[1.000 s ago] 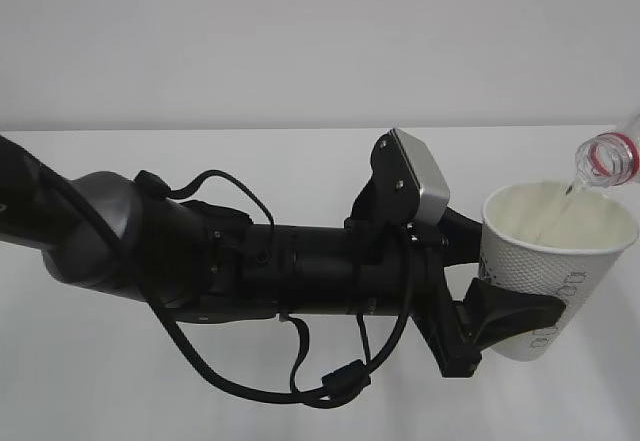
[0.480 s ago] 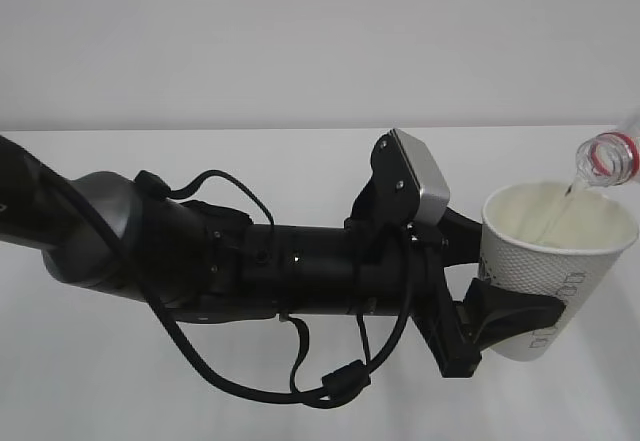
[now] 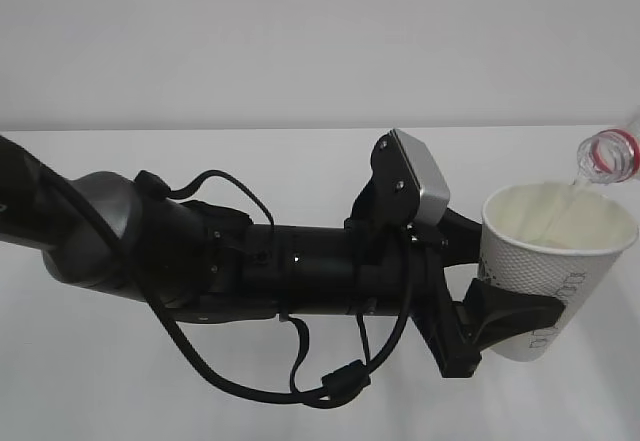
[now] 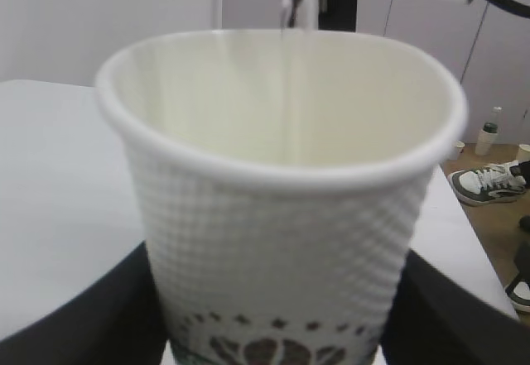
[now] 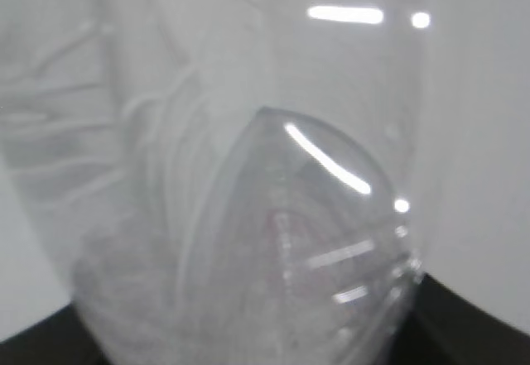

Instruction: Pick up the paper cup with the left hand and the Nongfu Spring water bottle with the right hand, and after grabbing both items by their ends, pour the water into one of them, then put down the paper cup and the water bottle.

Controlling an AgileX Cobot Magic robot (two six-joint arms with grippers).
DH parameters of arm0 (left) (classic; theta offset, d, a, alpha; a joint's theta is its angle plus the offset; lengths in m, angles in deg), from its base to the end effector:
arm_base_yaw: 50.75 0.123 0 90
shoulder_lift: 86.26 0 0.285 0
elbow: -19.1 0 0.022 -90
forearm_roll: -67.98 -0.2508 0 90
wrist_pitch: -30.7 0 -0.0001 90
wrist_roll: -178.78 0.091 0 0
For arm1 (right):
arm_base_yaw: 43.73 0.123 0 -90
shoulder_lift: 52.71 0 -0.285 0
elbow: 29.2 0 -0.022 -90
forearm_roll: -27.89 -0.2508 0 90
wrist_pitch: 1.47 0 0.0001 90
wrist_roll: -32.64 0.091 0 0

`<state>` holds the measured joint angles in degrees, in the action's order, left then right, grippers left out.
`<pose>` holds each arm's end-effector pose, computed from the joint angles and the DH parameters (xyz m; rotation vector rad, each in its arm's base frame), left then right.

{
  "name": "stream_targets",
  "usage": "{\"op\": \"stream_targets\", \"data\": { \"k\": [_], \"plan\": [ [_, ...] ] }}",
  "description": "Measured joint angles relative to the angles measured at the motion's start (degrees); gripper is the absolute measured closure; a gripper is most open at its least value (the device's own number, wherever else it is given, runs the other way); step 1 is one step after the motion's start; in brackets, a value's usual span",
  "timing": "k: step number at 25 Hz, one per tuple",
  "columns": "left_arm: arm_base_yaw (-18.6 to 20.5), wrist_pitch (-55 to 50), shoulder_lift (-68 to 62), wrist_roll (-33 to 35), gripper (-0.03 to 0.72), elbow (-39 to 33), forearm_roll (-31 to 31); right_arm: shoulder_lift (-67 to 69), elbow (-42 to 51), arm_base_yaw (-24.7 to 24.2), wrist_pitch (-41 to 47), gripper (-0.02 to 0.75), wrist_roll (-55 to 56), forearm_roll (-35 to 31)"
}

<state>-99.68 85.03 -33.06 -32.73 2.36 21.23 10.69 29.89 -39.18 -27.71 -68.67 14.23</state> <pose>0.2286 -0.3443 0.1499 1.1943 1.4227 -1.1550 0.1858 0.0053 0.2507 -1.2797 1.3194 -1.1650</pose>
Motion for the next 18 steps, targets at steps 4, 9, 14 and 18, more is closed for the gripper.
{"op": "stream_targets", "data": {
  "k": [4, 9, 14, 18],
  "plan": [
    [0.0, 0.0, 0.0, 0.0, 0.181, 0.0, 0.0, 0.0, 0.0, 0.0, -0.9, 0.288, 0.0, 0.0],
    [0.0, 0.0, 0.0, 0.0, 0.181, 0.0, 0.0, 0.0, 0.0, 0.0, -1.2, 0.288, 0.0, 0.0],
    [0.0, 0.0, 0.0, 0.0, 0.181, 0.0, 0.0, 0.0, 0.0, 0.0, -1.2, 0.288, 0.0, 0.0],
    [0.0, 0.0, 0.0, 0.0, 0.181, 0.0, 0.0, 0.0, 0.0, 0.0, -1.2, 0.288, -0.1, 0.0]
  ]
}}
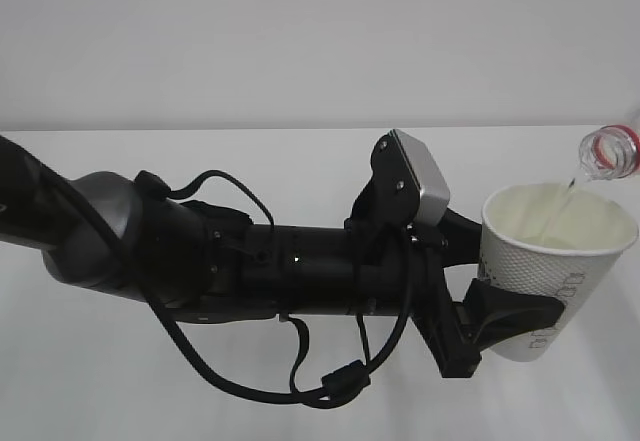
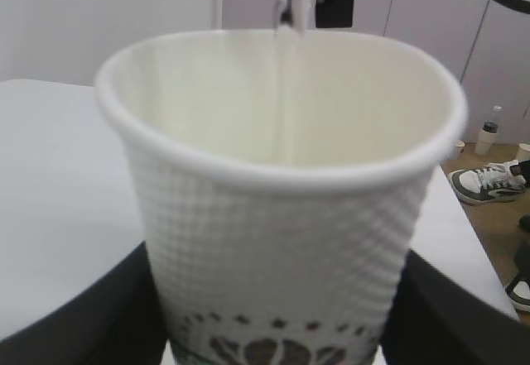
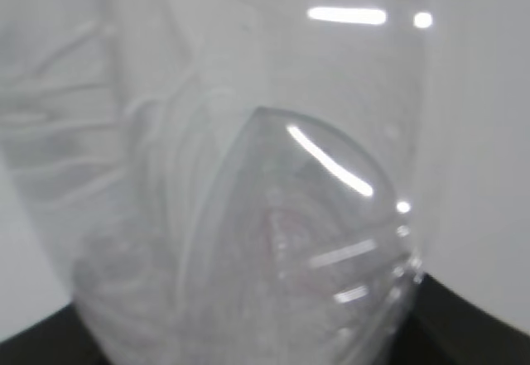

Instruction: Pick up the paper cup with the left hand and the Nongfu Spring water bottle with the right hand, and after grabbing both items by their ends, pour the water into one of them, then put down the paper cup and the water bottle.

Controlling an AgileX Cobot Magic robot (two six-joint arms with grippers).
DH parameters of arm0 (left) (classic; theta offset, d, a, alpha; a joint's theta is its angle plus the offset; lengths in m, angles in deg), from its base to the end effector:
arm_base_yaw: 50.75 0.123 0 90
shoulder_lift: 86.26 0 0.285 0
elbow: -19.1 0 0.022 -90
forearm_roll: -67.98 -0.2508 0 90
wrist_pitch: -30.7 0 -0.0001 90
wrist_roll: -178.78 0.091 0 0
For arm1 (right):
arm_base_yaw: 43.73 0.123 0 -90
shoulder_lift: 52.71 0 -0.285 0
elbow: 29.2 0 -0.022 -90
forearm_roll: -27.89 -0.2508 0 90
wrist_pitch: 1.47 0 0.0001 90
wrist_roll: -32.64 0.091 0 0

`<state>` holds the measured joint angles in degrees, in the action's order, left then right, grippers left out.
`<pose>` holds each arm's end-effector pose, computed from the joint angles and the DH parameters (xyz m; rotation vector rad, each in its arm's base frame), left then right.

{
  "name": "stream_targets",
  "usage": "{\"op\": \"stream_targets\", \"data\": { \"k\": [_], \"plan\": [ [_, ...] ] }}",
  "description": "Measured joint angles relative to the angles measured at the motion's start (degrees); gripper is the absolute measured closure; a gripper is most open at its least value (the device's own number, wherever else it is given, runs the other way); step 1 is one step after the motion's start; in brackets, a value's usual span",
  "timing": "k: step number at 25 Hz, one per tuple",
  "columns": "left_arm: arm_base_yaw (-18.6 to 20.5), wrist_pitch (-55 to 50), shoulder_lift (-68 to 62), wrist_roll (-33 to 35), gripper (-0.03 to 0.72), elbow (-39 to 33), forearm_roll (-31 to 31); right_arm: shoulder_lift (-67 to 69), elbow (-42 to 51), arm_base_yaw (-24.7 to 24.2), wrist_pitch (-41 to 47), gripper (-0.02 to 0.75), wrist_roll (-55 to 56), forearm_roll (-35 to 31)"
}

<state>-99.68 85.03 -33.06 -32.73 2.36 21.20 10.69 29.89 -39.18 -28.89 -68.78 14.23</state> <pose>0.2286 -0.3443 0.1499 1.1949 1.4225 -1.1550 0.1859 0.0049 0.2525 -1.2650 1.3065 -1.1800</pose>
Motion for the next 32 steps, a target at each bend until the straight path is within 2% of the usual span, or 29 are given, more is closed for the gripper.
{"op": "stream_targets", "data": {
  "k": [32],
  "plan": [
    [0.0, -0.1, 0.0, 0.0, 0.181, -0.1, -0.1, 0.6, 0.0, 0.0, -0.1, 0.288, -0.5, 0.0]
  ]
}}
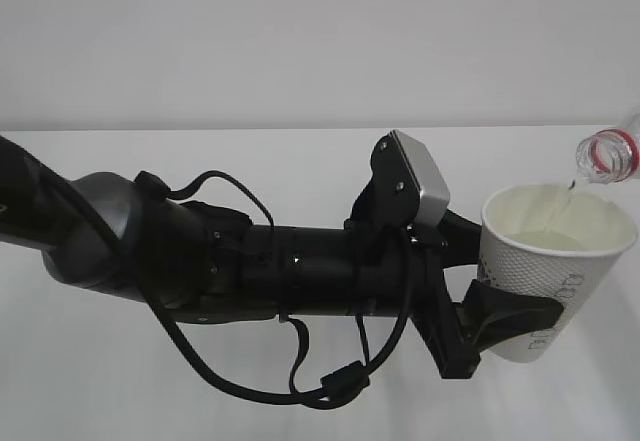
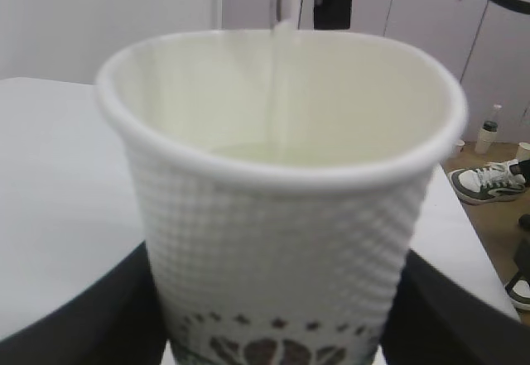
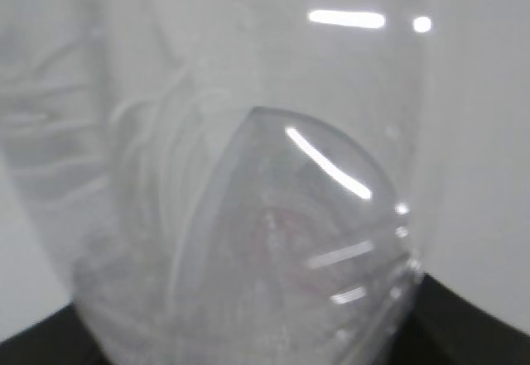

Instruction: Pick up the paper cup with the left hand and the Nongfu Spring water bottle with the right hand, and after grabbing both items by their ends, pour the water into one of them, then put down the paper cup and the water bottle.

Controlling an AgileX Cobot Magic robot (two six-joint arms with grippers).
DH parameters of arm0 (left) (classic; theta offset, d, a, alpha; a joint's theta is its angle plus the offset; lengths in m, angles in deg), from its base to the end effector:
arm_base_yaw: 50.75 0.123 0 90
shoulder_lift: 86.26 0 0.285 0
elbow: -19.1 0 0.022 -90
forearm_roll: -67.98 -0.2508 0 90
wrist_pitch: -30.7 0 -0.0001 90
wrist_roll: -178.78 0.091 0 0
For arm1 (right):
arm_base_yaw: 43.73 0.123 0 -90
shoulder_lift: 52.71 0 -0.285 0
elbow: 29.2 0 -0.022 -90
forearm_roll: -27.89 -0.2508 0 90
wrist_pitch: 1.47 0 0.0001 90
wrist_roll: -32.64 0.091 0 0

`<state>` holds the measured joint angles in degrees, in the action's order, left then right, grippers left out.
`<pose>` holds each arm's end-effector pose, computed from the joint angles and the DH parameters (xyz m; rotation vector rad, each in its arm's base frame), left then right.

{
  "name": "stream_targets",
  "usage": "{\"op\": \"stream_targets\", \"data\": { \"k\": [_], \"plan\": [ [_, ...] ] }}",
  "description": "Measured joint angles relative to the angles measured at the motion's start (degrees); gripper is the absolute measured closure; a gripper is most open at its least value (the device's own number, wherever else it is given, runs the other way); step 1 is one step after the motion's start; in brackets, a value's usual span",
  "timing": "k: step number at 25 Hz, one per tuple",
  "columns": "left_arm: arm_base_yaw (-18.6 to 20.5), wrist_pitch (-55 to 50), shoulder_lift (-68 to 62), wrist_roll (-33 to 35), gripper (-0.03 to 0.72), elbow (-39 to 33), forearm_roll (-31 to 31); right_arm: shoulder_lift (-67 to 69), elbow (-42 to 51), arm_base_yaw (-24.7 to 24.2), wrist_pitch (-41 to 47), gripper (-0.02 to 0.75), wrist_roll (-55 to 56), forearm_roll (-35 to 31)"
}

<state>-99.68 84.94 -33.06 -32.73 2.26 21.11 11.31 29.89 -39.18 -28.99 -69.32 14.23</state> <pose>0.2283 -0.3440 0.1493 1.1975 1.4250 -1.1537 0.1874 0.0050 0.2507 -1.2797 1.3083 -1.1831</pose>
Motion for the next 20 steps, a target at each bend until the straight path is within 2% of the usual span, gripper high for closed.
{"op": "stream_targets", "data": {
  "k": [20],
  "plan": [
    [0.0, -0.3, 0.0, 0.0, 0.181, 0.0, 0.0, 0.0, 0.0, 0.0, 0.0, 0.288, 0.0, 0.0]
  ]
}}
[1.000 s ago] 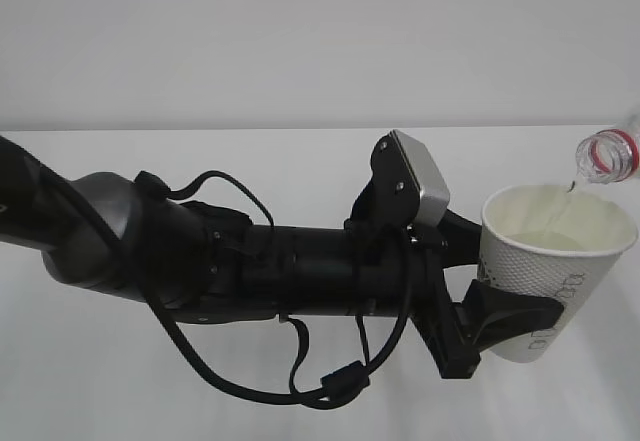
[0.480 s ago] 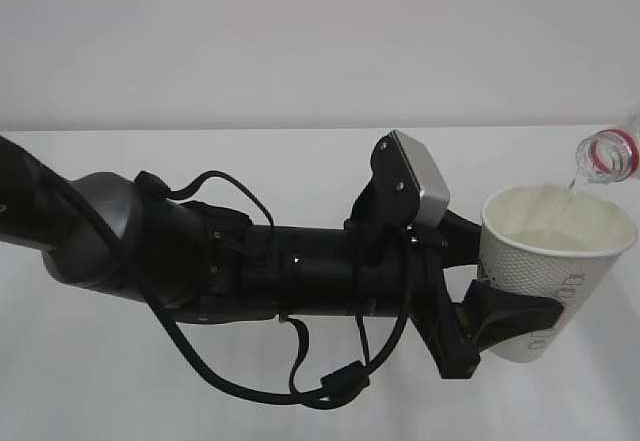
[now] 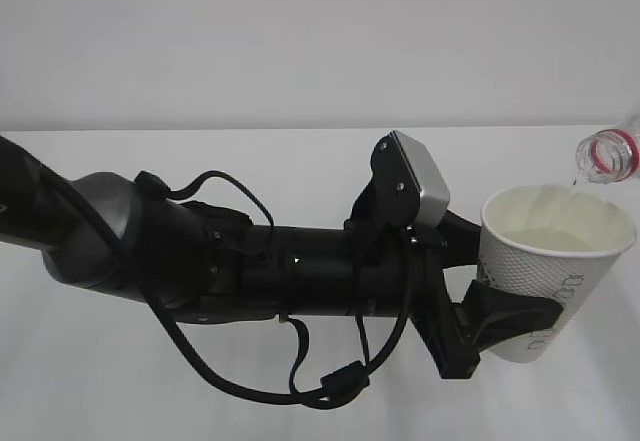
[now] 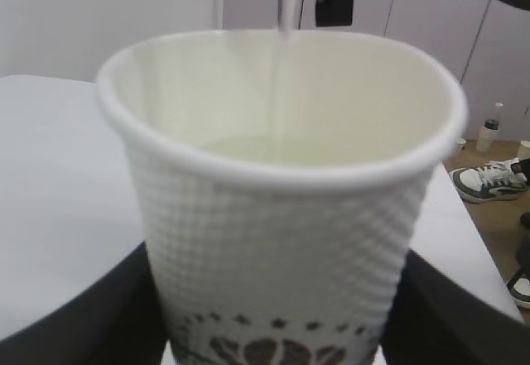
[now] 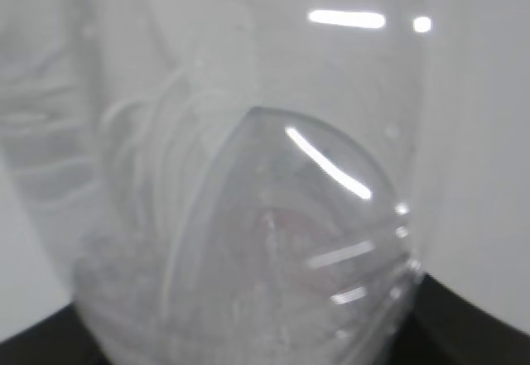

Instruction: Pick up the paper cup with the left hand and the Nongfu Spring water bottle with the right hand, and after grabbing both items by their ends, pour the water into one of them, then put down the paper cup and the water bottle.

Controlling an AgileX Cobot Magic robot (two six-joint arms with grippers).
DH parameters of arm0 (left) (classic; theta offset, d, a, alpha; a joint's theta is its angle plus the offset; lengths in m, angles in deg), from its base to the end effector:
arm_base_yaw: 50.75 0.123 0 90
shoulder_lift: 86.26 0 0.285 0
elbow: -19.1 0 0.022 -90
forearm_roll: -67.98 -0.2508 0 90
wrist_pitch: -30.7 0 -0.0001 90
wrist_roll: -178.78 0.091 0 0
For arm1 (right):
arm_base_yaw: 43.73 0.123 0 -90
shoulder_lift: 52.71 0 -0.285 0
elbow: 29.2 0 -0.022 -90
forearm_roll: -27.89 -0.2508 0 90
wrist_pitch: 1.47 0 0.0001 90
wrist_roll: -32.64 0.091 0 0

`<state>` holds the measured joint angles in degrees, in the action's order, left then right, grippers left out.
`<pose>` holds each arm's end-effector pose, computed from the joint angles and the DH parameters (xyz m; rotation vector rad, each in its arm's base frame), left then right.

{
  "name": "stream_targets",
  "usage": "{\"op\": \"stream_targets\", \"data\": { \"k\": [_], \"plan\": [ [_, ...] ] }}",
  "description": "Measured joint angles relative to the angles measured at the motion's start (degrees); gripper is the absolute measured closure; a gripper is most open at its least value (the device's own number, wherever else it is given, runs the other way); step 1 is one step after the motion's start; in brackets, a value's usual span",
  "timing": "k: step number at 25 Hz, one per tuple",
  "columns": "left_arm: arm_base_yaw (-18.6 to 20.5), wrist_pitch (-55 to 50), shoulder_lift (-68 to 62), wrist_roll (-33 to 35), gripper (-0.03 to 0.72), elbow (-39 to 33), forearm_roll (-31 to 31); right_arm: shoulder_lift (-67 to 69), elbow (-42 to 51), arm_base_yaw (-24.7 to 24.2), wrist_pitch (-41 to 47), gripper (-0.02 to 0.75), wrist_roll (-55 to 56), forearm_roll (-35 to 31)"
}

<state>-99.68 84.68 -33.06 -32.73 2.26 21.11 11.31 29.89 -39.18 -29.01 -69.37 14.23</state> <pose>0.2285 -0.3439 0.1489 1.1987 1.4289 -1.1500 0.1874 0.0050 0.2507 -1.2801 1.3077 -1.1839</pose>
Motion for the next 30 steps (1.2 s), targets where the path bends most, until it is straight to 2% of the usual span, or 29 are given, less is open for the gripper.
{"op": "stream_targets", "data": {
  "k": [30],
  "plan": [
    [0.0, -0.3, -0.7, 0.0, 0.181, 0.0, 0.0, 0.0, 0.0, 0.0, 0.0, 0.288, 1.7, -0.3]
  ]
}}
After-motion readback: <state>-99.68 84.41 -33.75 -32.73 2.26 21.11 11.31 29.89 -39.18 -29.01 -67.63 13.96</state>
